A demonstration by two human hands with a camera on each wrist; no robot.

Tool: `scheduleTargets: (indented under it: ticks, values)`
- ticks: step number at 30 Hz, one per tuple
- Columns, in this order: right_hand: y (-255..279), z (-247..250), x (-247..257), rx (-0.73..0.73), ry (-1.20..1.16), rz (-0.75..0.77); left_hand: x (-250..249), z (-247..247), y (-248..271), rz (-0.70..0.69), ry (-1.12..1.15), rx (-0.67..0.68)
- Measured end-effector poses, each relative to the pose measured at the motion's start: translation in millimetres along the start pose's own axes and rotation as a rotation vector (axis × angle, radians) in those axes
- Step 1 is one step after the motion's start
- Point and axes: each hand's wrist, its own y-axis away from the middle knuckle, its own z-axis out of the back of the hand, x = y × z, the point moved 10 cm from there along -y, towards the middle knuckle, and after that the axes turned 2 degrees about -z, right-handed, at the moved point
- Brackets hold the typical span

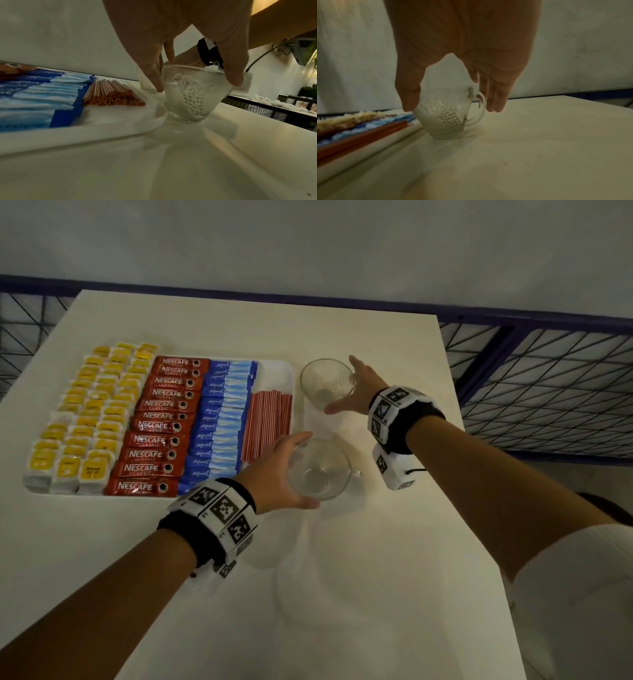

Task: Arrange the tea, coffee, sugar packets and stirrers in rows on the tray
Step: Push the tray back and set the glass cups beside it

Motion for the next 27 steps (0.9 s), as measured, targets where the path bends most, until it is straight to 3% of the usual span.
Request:
scheduleTargets:
  ticks: [4,10,13,18,27]
  values:
    - [28.8,13.6,-18.3,-0.156,-0.223,0.03,-0.5,3.5,-3.9,-0.005,0.011,-0.019]
    - [74.7,-37.6,-51.9,-0.015,-0.439,-0.01,6.2,16.8,-9.0,0.041,0.132,-0.203]
    - [87.0,-53.0,-64.7,-0.034,-0.529,-0.063,9.1,14.3,-7.3,0.097,0.223,-0.222]
    - [91.2,-48.4,-66.0,-0.139,-0.548,-0.077,3.9,13.6,0.2,0.125,0.266,-0.212]
    - [81.5,-47.2,-66.9,-0.103,-0.565,-0.133,1.1,20.8,7.1,0.167,0.258,-0.21]
